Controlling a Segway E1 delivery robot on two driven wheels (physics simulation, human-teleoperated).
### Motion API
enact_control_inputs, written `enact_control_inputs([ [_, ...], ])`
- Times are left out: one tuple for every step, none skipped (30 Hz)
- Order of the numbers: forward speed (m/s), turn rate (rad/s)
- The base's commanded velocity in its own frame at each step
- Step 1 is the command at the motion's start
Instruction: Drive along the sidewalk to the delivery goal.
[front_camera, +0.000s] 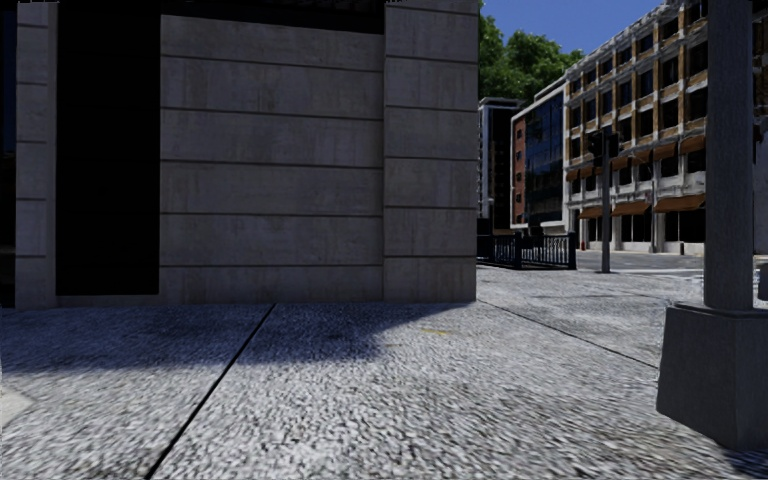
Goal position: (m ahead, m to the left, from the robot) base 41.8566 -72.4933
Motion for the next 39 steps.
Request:
enact_control_inputs([
  [1.97,-0.66],
  [1.97,-0.66],
  [1.97,-0.67],
  [1.97,-0.67],
  [1.97,-0.67],
  [1.97,-0.67],
  [1.97,-0.67],
  [1.97,-0.67],
  [1.97,-0.67],
  [1.97,-0.67],
  [1.97,-0.67],
  [1.97,-0.67],
  [1.97,-0.67],
  [1.97,-0.67],
  [1.97,-0.67],
  [1.97,-0.67],
  [1.97,-0.67],
  [1.97,-0.67],
  [1.97,-0.67],
  [1.97,-0.67],
  [1.97,-0.67],
  [1.97,-0.67],
  [1.97,-0.67],
  [1.97,-0.67],
  [1.97,-0.67],
  [1.97,-0.67],
  [1.97,-0.67],
  [1.97,-0.67],
  [1.97,-0.67],
  [1.97,-0.67],
  [1.97,-0.67],
  [1.97,-0.67],
  [1.97,-0.67],
  [1.97,-0.67],
  [1.97,-0.67],
  [1.97,-0.67],
  [1.97,-0.67],
  [1.97,-0.67],
  [1.97,-0.67],
])
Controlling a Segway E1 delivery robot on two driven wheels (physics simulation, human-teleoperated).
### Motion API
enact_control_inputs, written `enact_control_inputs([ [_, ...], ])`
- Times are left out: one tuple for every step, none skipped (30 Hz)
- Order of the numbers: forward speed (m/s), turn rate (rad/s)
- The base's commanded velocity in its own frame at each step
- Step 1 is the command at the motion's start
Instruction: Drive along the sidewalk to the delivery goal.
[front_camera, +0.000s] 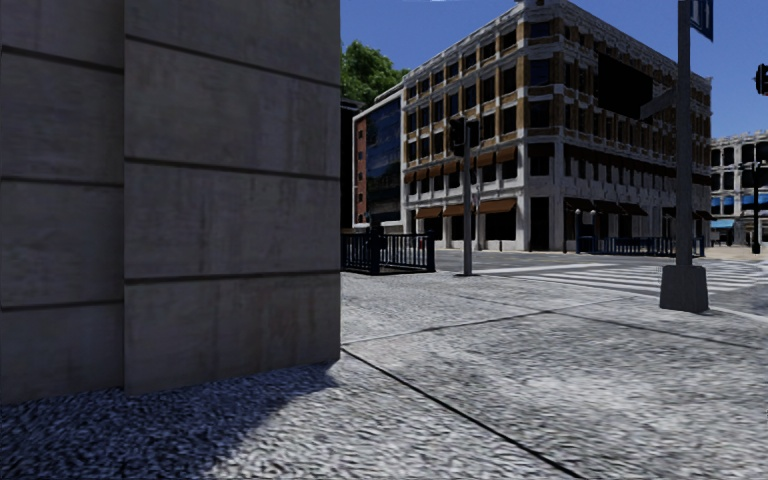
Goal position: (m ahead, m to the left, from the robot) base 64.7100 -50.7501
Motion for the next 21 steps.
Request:
enact_control_inputs([
  [1.97,-0.67],
  [1.97,-0.67],
  [1.97,-0.67],
  [1.97,-0.67],
  [1.97,-0.67],
  [1.97,-0.67],
  [1.97,-0.67],
  [1.97,-0.67],
  [1.97,-0.67],
  [1.97,-0.67],
  [1.97,-0.67],
  [1.97,-0.67],
  [1.97,-0.67],
  [1.97,-0.65],
  [1.97,-0.59],
  [1.97,-0.59],
  [1.97,-0.57],
  [1.97,-0.56],
  [1.97,-0.56],
  [1.97,-0.55],
  [1.97,-0.55],
])
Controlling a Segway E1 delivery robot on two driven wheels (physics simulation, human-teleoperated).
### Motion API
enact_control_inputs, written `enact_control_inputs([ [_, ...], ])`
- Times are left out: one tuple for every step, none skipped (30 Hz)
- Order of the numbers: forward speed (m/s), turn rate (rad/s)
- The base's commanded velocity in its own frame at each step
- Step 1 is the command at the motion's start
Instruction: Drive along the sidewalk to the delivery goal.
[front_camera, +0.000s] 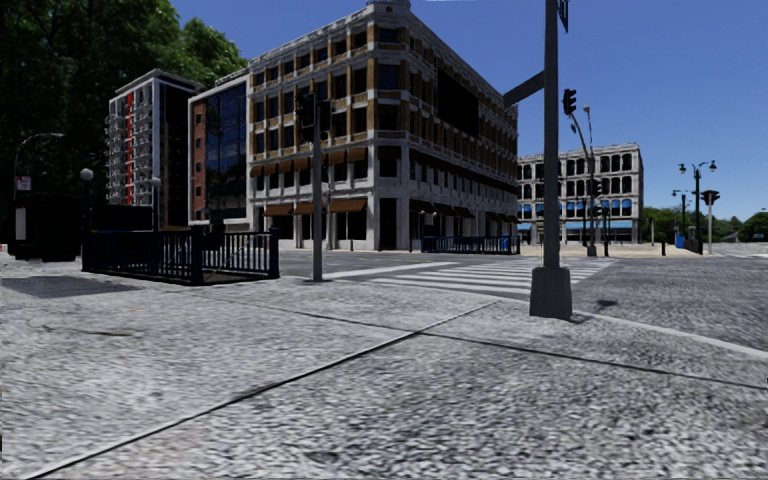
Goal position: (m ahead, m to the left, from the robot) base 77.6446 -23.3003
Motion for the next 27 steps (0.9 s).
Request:
enact_control_inputs([
  [1.97,-0.55],
  [1.97,-0.55],
  [1.97,-0.55],
  [1.97,-0.55],
  [1.97,-0.48],
  [1.97,-0.3],
  [1.97,-0.3],
  [1.97,-0.1],
  [2.0,0.0],
  [2.0,0.0],
  [2.0,0.0],
  [2.0,0.0],
  [2.0,0.0],
  [2.0,0.0],
  [2.0,0.0],
  [2.0,0.0],
  [2.0,0.0],
  [2.0,0.0],
  [2.0,0.0],
  [2.0,0.0],
  [2.0,0.0],
  [2.0,0.0],
  [2.0,0.0],
  [2.0,0.0],
  [2.0,0.0],
  [2.0,0.0],
  [2.0,0.0],
])
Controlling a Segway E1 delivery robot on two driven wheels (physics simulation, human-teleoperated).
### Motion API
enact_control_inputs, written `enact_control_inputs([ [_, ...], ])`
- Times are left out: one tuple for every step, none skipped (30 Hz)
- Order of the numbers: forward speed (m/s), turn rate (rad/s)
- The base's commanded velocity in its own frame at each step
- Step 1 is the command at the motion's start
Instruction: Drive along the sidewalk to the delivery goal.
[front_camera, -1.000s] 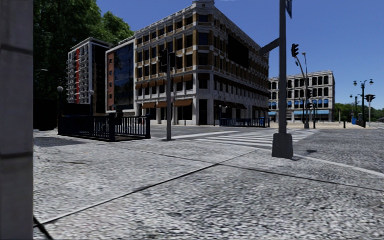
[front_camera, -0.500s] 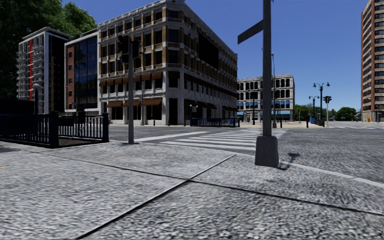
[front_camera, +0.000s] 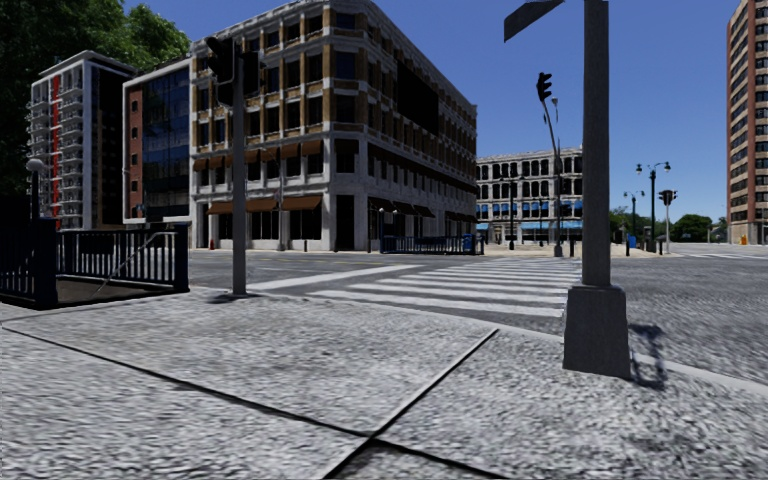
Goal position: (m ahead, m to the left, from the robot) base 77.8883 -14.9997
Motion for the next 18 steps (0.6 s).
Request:
enact_control_inputs([
  [2.0,0.0],
  [2.0,0.0],
  [2.0,-0.03],
  [2.0,-0.06],
  [2.0,-0.06],
  [2.0,-0.1],
  [2.0,-0.17],
  [2.0,-0.24],
  [2.0,-0.24],
  [2.0,-0.27],
  [2.0,-0.32],
  [2.0,-0.32],
  [2.0,-0.34],
  [2.0,-0.35],
  [2.0,-0.35],
  [2.0,-0.35],
  [2.0,-0.35],
  [2.0,-0.35],
])
